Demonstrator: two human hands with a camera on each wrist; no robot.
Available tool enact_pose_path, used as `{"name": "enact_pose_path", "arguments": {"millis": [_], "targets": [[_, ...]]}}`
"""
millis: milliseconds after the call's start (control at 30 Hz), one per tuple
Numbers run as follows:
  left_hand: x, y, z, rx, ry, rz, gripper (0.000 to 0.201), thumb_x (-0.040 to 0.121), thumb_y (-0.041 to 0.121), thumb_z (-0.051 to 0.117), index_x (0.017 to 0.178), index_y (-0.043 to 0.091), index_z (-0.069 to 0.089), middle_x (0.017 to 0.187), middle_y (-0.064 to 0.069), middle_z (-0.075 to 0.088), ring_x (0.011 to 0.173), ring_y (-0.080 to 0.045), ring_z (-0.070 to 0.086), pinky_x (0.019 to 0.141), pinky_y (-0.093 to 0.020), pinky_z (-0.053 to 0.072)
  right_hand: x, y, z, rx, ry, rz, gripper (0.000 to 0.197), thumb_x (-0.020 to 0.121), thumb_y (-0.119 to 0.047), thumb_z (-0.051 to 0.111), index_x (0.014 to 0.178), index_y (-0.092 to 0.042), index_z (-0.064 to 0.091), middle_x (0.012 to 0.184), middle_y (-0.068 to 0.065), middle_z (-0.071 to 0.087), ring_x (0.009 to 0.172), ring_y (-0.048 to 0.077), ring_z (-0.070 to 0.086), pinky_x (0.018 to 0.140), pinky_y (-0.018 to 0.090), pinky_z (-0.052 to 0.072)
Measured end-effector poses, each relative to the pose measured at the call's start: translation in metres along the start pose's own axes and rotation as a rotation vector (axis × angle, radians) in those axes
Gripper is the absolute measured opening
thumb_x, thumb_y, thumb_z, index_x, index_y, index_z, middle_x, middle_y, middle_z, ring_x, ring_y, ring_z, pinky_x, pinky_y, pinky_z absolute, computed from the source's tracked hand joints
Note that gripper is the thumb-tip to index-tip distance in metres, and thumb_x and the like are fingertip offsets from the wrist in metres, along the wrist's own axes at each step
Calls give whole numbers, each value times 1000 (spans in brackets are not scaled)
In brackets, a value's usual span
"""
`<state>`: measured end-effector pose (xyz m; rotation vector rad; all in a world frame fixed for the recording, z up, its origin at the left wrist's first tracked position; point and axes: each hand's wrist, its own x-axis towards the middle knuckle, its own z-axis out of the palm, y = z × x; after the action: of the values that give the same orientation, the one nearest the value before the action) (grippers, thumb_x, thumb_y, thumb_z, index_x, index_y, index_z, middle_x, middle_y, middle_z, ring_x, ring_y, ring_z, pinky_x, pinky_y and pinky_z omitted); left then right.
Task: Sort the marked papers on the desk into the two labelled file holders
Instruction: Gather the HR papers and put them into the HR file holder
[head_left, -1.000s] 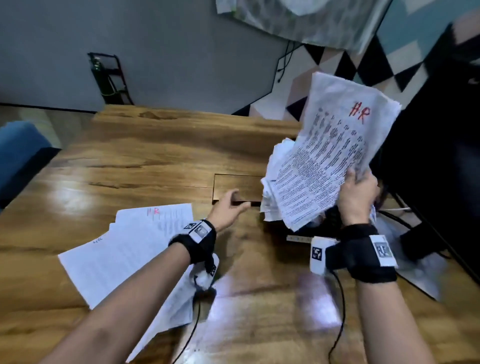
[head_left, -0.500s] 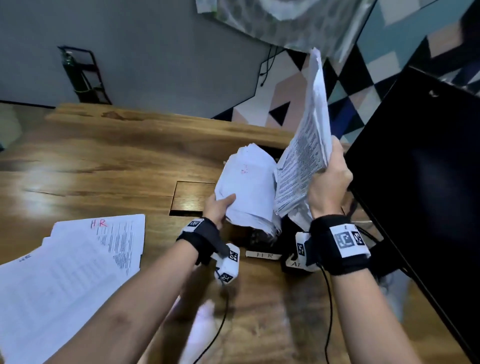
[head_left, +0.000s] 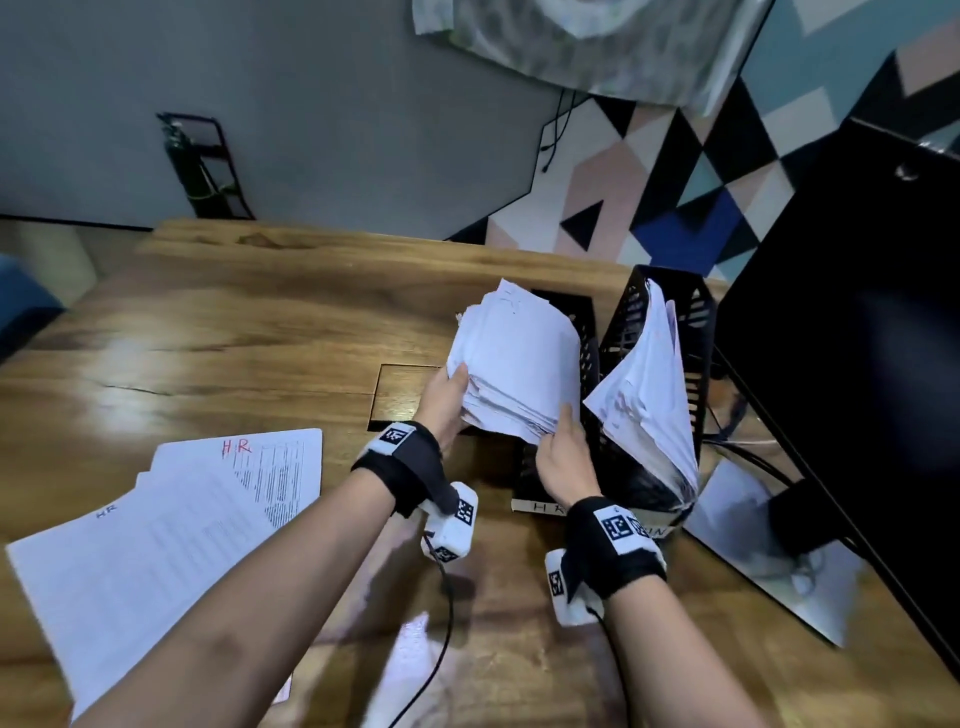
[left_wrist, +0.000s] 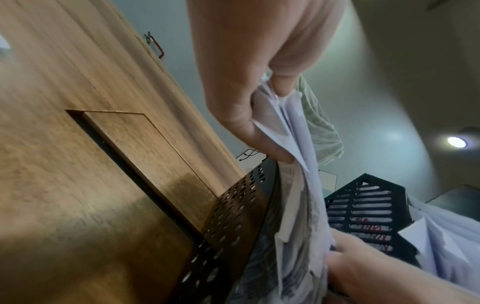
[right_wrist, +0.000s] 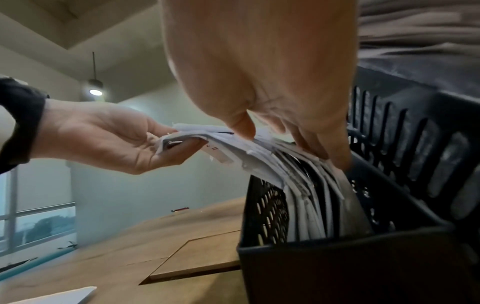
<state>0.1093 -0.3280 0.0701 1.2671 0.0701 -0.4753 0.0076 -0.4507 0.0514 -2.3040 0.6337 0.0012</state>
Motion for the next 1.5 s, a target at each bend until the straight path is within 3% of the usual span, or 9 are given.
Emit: {"name": "enact_pose_path", "arguments": {"millis": [133, 300, 400, 600, 733, 833, 1067, 1333, 1500], "targets": [[-4, 3, -8, 148, -25, -98, 43, 98, 34, 33, 133, 9, 40, 133, -13, 54, 118, -32, 54, 102, -53, 43, -14, -6, 4, -13, 179, 50, 53, 94, -12, 32, 144, -2, 17, 152, 23, 18, 139, 38, 19, 114, 45, 20], [-20, -2, -58, 522, 43, -43, 48, 95, 24, 47, 139, 9, 34, 145, -12, 38, 115, -24, 52, 97, -38, 46, -45, -31, 45, 26, 489, -215, 42, 86, -3, 39, 127, -2, 48, 142, 24, 32, 132, 38, 31, 107, 47, 30], [-38, -12, -116, 689, 70, -21, 35, 91, 11, 50, 126, 5, 50, 132, -18, 52, 98, -24, 55, 72, -26, 45, -60, -50, 85, 41, 302, -364, 41, 81, 3, 42, 118, -3, 56, 135, 21, 40, 127, 34, 39, 108, 33, 28], [-93, -33, -275, 1216, 611, -198, 59, 86, 28, 59, 139, 17, 34, 152, -16, 18, 140, -36, 15, 112, -48, 21, -67, -87, 172, -48, -106, -256, 40, 85, -1, 44, 123, -11, 52, 140, 13, 36, 130, 27, 34, 110, 36, 30], [-123, -36, -339, 811, 923, -314, 78, 84, 20, 62, 146, 14, 14, 156, -16, -1, 142, -38, 4, 115, -50, 9, -75, -109, 213, -107, -248, -151, 38, 91, -14, 46, 128, -6, 47, 136, 19, 40, 127, 34, 37, 106, 36, 32], [-125, -42, -358, 723, 794, -365, 77, 87, 12, 54, 147, 8, 6, 152, -21, 16, 138, -40, 20, 113, -46, 20, -87, -120, 238, -82, -378, -128, 39, 89, -17, 51, 126, -6, 48, 131, 15, 50, 121, 30, 47, 98, 32, 40], [-108, -42, -350, 819, 377, -136, 31, 91, 8, 47, 119, 0, 55, 129, -20, 56, 117, -34, 54, 98, -37, 43, -99, -114, 250, 95, -217, 103, 47, 82, -15, 63, 125, -9, 43, 120, 12, 56, 105, 29, 57, 81, 31, 45], [-102, -48, -362, 860, 529, -104, 46, 82, 3, 60, 126, 8, 49, 133, -21, 41, 121, -38, 41, 107, -37, 31, -95, -58, 209, 334, 253, 394, 6, 85, -7, 58, 80, -6, 55, 97, 25, 65, 79, 32, 54, 68, 34, 42], [-99, -47, -353, 777, 437, -79, 34, 82, -1, 60, 116, -3, 56, 79, -5, 61, 88, -20, 55, 73, -23, 37, -97, -29, 206, 360, 83, 397, 11, 82, -3, 61, 74, -10, 57, 101, 26, 67, 88, 33, 62, 83, 43, 52]]}}
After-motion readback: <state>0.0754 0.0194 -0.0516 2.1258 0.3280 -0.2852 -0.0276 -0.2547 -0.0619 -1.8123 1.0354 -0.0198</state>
